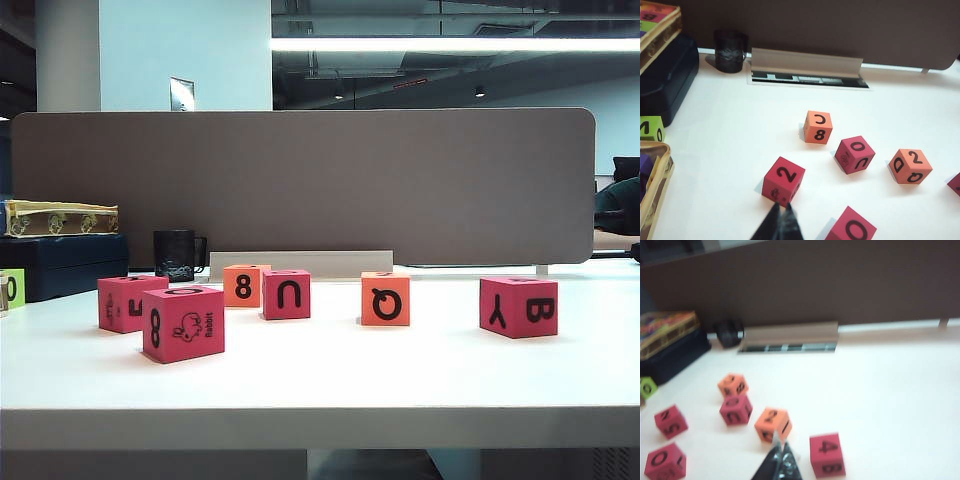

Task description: Select the appropriate blocks from the scattered letter blocks on the table and arrange them in a row to spell out "2024".

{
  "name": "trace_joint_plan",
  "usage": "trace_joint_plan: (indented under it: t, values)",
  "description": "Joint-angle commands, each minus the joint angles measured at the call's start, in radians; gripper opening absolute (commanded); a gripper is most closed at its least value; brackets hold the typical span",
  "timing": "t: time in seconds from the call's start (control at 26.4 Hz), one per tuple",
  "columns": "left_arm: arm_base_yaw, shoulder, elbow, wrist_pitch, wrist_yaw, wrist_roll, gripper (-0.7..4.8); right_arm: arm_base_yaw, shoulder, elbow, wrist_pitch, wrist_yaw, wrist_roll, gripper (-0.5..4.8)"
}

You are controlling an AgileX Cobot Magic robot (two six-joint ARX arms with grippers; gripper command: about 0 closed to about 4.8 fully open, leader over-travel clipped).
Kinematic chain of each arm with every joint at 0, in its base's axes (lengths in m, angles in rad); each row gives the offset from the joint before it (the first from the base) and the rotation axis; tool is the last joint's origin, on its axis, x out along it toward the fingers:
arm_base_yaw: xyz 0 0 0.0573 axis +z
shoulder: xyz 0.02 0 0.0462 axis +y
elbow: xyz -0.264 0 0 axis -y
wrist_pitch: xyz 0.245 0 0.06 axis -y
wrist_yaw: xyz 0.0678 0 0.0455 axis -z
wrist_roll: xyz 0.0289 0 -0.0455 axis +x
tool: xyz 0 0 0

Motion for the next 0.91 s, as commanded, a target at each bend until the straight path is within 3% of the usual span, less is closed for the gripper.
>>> trace_joint_plan:
  t: [0.04, 0.27, 0.57, 0.91]
  values:
    - [0.000, 0.077, 0.066, -0.018, 0.009, 0.008, -0.06, 0.001, 0.110, 0.076, -0.026, -0.043, -0.016, -0.03]
    - [0.000, 0.231, 0.193, -0.054, 0.058, 0.009, -0.06, 0.014, 0.336, 0.258, -0.158, -0.103, -0.034, -0.03]
    - [-0.008, 0.396, 0.343, -0.193, 0.068, 0.058, -0.06, 0.140, 0.536, 0.434, -0.266, -0.100, -0.101, -0.03]
    - [-0.064, 0.558, 0.496, -0.268, 0.061, 0.125, -0.06, 0.318, 0.722, 0.598, -0.373, 0.016, -0.130, -0.02]
